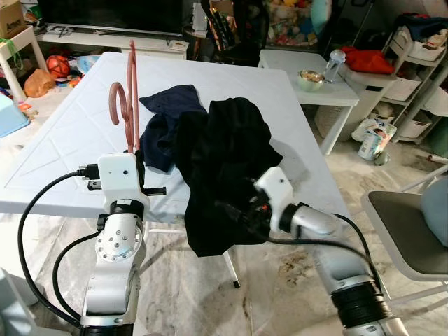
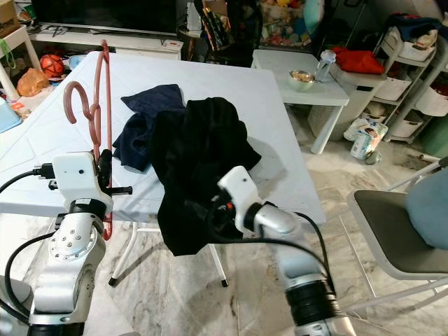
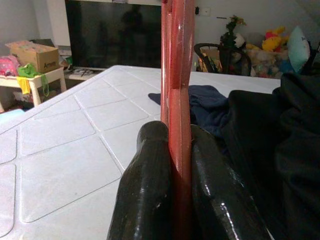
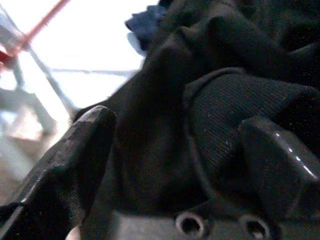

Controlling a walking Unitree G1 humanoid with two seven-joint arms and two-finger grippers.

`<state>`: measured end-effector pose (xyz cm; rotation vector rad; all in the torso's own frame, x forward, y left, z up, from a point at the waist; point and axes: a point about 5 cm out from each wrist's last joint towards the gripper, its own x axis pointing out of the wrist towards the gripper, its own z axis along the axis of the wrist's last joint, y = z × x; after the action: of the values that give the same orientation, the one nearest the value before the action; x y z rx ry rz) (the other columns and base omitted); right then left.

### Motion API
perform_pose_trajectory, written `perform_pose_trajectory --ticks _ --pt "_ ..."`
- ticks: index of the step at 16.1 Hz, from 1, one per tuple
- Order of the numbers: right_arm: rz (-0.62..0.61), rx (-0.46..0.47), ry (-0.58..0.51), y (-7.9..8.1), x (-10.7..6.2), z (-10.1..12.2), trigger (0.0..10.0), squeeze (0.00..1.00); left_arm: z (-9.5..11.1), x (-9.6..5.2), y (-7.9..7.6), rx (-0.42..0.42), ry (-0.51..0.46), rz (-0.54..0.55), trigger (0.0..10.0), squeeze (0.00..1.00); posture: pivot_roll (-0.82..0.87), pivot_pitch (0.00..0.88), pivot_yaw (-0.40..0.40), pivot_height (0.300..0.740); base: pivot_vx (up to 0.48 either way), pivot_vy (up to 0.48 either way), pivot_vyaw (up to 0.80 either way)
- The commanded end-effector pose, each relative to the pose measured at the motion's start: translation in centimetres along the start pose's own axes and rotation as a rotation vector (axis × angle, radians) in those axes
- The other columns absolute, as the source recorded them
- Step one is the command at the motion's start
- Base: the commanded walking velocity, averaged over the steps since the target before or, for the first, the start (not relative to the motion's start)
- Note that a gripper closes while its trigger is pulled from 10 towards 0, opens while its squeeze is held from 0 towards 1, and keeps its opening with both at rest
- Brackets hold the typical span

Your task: Hang hanger

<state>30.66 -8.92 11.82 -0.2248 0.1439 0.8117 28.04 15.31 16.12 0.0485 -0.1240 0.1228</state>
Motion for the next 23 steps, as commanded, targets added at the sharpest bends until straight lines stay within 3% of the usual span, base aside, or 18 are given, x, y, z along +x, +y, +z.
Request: perform_pose_trajectory --ticks 1,2,3,4,5,6,7,10,13,15,23 --pt "-0.036 -0.047 0.042 0.6 0.1 -0.8 10.0 0.96 0.2 0.1 -0.5 0.001 -0.010 -0.015 10.0 0.00 0.01 0.000 -0.102 0.740 0.000 0.000 0.00" --pt "-0.088 -0.029 0.058 0.7 0.4 -1.1 10.0 0.65 0.1 0.1 -0.5 0.001 -0.009 -0.014 10.0 0.00 0.01 0.000 -0.104 0.740 0.000 0.000 0.00" --pt "-0.117 -0.045 0.080 0.8 0.5 -1.3 10.0 0.43 0.1 0.1 -0.6 0.001 -0.009 -0.013 10.0 0.00 0.01 0.000 -0.105 0.740 0.000 0.000 0.00" --pt "-0.154 -0.070 0.132 0.9 0.8 -2.0 10.0 0.00 0.2 0.1 -0.6 0.000 -0.010 -0.012 10.0 0.00 0.01 0.000 -0.111 0.740 0.000 0.000 0.00" --pt "-0.158 -0.120 0.184 1.2 1.2 -2.7 10.0 0.00 0.2 0.1 -0.6 0.001 -0.011 -0.007 10.0 0.00 0.02 0.000 -0.114 0.740 0.000 0.000 0.00" --pt "-0.142 -0.105 0.185 1.7 1.6 -2.9 9.1 0.00 0.2 0.1 -0.4 0.002 -0.011 0.000 10.0 0.00 0.02 0.000 -0.117 0.740 0.000 0.000 0.00" --pt "-0.140 -0.083 0.184 1.9 1.9 -3.0 0.0 0.00 0.2 0.1 -0.4 0.003 -0.011 0.003 10.0 0.00 0.02 0.000 -0.122 0.740 0.000 0.000 0.00" --pt "-0.179 -0.025 0.204 1.5 2.3 -3.3 0.0 0.00 0.1 0.0 -0.4 0.002 -0.010 0.011 10.0 0.00 0.02 0.000 -0.130 0.740 0.000 0.000 0.00" --pt "-0.293 0.110 0.213 0.1 2.7 -3.6 0.0 0.00 0.2 0.0 -0.5 -0.001 -0.010 0.014 10.0 0.00 0.02 0.000 -0.132 0.740 0.000 0.000 0.00" --pt "-0.330 0.132 0.207 -0.6 3.0 -3.4 0.0 0.00 0.2 0.0 -0.5 -0.001 -0.011 0.015 10.0 0.00 0.02 0.000 -0.133 0.740 0.000 0.000 0.00" --pt "-0.438 0.189 0.116 -3.9 5.7 0.6 0.0 0.00 0.1 -0.2 -0.1 0.014 -0.011 0.056 10.0 0.00 0.04 0.000 -0.153 0.740 0.000 0.000 0.00"
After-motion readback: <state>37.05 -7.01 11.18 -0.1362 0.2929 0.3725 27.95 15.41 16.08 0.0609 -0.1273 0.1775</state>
